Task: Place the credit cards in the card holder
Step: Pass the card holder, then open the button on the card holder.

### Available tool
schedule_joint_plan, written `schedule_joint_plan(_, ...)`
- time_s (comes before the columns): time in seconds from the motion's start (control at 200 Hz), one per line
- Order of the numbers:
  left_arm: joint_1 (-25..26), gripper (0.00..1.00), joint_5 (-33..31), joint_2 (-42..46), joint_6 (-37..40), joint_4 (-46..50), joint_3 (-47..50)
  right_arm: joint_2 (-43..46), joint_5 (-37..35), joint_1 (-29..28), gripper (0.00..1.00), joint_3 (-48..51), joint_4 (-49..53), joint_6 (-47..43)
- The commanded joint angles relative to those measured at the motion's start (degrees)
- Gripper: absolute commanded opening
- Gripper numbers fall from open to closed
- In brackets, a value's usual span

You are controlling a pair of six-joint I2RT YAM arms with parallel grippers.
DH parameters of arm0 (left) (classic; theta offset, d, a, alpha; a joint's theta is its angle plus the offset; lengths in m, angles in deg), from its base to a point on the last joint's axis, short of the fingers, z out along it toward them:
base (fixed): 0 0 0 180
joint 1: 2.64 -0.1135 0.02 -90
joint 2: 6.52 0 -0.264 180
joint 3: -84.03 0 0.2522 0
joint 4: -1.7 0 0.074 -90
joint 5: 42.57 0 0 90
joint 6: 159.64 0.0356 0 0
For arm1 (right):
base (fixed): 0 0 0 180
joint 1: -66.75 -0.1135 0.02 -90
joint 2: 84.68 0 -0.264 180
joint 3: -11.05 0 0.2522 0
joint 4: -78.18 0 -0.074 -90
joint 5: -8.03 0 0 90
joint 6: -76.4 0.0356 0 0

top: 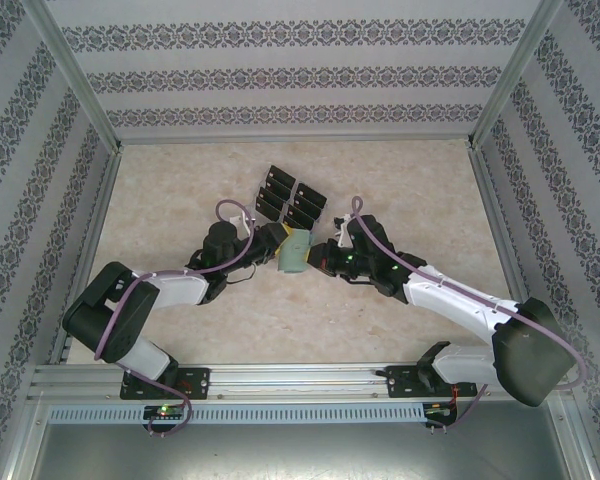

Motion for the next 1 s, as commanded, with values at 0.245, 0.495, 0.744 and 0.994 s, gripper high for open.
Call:
schedule_joint_plan(0.245, 0.34, 0.0, 3.24, 2.12, 1.51, -0.79, -1.79, 1.4, -1.96, 0.93, 0.36, -3.44, 2.94, -2.15)
schedule_joint_plan(0.495, 0.51, 0.0, -0.46, 10.73, 13.38, 21.61, -6.29, 1.92, -12.18, -2.69, 0.49, -13.89, 21.88, -13.73)
schedule_joint_plan(0.744, 0.65, 0.0, -1.84, 13.54, 16.79, 30.26, -8.89, -4.49, -19.05, -8.39, 0.5, -23.63, 26.89, -19.57)
schedule_joint_plan(0.994, 0.77, 0.0, -2.81, 14.08, 16.23, 30.8, -8.97, -7.28, -21.5, -10.89, 0.5, -24.79, 27.75, -20.51)
